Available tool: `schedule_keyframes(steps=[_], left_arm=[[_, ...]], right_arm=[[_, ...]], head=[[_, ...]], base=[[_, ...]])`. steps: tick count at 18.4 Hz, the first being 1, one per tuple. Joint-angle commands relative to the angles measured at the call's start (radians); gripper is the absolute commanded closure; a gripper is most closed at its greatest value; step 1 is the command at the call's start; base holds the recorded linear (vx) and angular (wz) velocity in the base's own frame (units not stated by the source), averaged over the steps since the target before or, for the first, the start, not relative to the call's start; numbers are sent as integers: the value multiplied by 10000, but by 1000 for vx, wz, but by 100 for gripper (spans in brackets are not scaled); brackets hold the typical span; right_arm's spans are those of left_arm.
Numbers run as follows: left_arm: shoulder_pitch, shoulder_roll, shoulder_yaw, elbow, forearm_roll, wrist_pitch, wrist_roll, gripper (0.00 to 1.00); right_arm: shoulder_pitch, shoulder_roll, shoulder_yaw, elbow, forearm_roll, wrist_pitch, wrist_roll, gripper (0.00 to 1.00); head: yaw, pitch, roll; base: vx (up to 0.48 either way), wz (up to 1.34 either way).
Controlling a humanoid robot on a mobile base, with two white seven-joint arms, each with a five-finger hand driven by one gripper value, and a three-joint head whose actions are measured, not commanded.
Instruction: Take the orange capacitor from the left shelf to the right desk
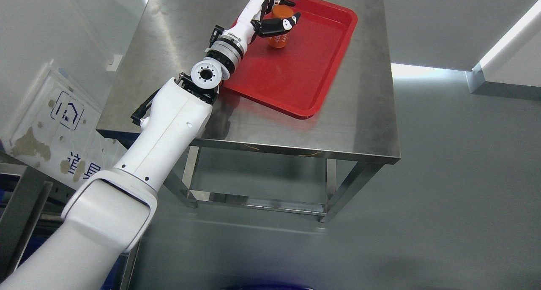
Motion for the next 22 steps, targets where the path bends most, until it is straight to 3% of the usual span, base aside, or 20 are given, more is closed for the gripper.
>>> schedule_keyframes(steps=[1, 3, 6, 9, 12, 14, 18, 22], left_arm=[[5, 175, 199, 530, 33, 84, -55, 45], [-10, 175, 781, 179, 33, 99, -71, 36], [-26, 175, 1686, -938, 48, 665, 5, 0], [5, 175, 3048, -2334, 64, 667, 174, 0], [111, 175, 4277, -2812, 64, 789, 53, 0], [920, 175, 4786, -3806, 64, 1171, 21, 0], [3497, 981, 4956, -7043, 64, 2124, 21, 0], [4836, 739, 5048, -8136, 64, 2109, 204, 0]], right_arm=[[-15, -174, -107, -337, 46, -2, -7, 0], [-15, -174, -107, -337, 46, 13, 8, 0], [-15, -174, -107, -337, 46, -2, 8, 0], [-15, -174, -107, -337, 46, -2, 8, 0], [-15, -174, -107, -337, 46, -2, 8, 0], [-15, -174, -107, -337, 46, -2, 8, 0], [-15, -174, -107, -337, 46, -2, -7, 0], [-15, -174, -107, -337, 46, -2, 8, 0]], head=[[0, 0, 0], [0, 0, 0], [0, 0, 0], [0, 0, 0], [0, 0, 0], [0, 0, 0], [0, 0, 0], [0, 0, 0]], base=[[0, 0], [0, 0], [0, 0], [0, 0], [0, 0], [0, 0], [0, 0], [0, -3]])
